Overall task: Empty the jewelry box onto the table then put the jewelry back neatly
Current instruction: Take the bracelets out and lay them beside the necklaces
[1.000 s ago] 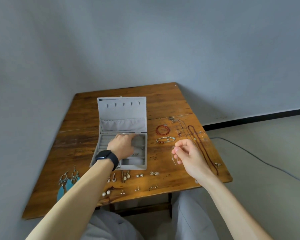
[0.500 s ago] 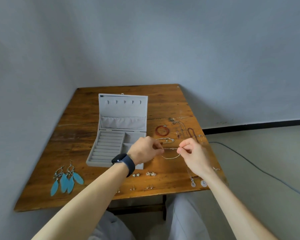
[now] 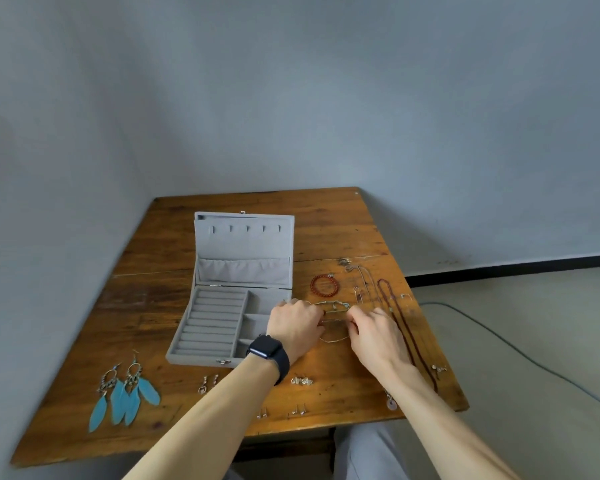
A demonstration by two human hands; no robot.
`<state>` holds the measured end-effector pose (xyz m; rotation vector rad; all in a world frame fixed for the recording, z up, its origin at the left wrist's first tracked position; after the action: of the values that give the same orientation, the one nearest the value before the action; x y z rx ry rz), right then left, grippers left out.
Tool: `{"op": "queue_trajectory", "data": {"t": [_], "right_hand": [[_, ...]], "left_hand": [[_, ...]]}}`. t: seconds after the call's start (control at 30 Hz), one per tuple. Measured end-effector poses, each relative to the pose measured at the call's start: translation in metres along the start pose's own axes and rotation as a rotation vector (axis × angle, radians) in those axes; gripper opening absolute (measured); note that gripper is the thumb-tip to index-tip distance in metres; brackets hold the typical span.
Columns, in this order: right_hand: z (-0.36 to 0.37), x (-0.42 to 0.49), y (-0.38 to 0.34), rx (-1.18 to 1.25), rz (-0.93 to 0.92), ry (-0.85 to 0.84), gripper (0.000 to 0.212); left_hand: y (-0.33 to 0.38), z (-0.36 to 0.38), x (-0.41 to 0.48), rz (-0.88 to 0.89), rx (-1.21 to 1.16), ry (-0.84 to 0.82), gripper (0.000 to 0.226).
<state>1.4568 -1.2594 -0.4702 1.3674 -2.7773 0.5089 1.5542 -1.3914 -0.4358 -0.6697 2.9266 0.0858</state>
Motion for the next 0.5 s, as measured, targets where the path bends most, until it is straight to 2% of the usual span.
{"op": "queue_trajectory", "data": {"t": [0.13,0.27,0.37,0.5], "right_hand": [[-0.003,-0.003,0.001,0.017,0.006,0.034,0.009],[-0.008,-0.01,-0.012,0.152,0.007,0.087,0.016],[-0.009,-0.008,-0.04,0.259,-0.054,0.051,0.018],[-0.006,0.003,-0.086,0.317,-0.175,-0.112,0.021]], "left_hand": [[-0.024,-0.014,-0.02,0.031,-0.143,0.153,0.028],[-0.095,-0.016,-0.058,-0.073,-0.211,0.307,0.036],[-0.15,-0.001,-0.085,-0.183,-0.14,0.179,0.057],[-0.176,0.028,-0.098,-0.183,-0.13,-0.065,0.057]]}}
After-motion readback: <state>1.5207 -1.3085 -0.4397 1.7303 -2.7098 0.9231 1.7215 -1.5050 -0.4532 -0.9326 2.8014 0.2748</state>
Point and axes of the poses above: each hand's wrist, its own x-axis towards the middle knuckle, its own z-axis out of the palm, y = z × x, the point moved 1 cm from there along x, towards the middle knuckle, and after that the axes turned 6 degrees about -y, right-handed, at the moved point
